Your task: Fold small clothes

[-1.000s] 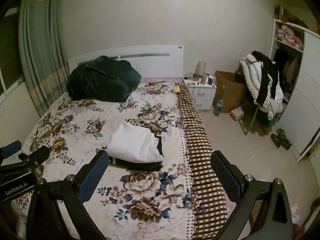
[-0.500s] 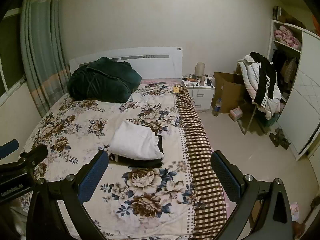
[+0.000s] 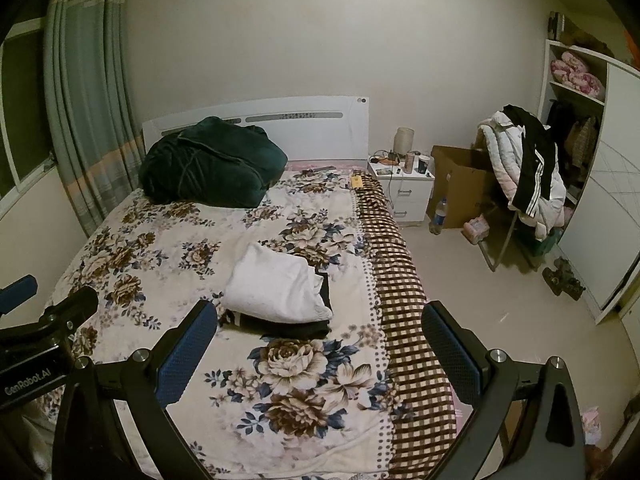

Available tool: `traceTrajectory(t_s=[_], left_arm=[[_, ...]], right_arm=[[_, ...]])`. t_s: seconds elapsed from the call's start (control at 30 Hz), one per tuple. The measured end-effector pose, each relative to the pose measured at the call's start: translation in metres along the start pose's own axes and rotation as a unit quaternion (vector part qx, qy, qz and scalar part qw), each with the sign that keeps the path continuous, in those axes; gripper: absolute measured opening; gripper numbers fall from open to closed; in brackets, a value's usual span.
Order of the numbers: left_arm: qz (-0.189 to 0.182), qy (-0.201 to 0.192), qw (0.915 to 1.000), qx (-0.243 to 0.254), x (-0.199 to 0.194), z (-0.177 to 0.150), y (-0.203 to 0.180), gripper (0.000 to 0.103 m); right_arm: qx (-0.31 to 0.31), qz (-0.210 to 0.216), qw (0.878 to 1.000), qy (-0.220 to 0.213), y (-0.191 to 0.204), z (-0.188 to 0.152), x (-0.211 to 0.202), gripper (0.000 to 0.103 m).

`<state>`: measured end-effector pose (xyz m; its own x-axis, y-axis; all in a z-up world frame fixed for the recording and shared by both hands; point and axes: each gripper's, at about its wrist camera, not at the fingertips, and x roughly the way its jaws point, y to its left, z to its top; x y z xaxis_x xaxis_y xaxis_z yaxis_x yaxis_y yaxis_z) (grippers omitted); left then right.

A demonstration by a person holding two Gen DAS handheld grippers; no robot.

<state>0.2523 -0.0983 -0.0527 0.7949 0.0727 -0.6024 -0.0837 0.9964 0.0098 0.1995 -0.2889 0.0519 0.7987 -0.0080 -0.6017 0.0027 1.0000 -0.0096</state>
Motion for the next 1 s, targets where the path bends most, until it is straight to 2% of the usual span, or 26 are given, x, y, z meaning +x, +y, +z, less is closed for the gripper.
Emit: traceTrajectory(t_s=[1.0], left_arm=[[0.007,0.003,1.0000,-0.001,-0.0001,0.0056,0.0033,0.103]], right_arm=[[-0.002,0.005,1.000,0.004,0.0050,-0.0010,0.0021,0.103]])
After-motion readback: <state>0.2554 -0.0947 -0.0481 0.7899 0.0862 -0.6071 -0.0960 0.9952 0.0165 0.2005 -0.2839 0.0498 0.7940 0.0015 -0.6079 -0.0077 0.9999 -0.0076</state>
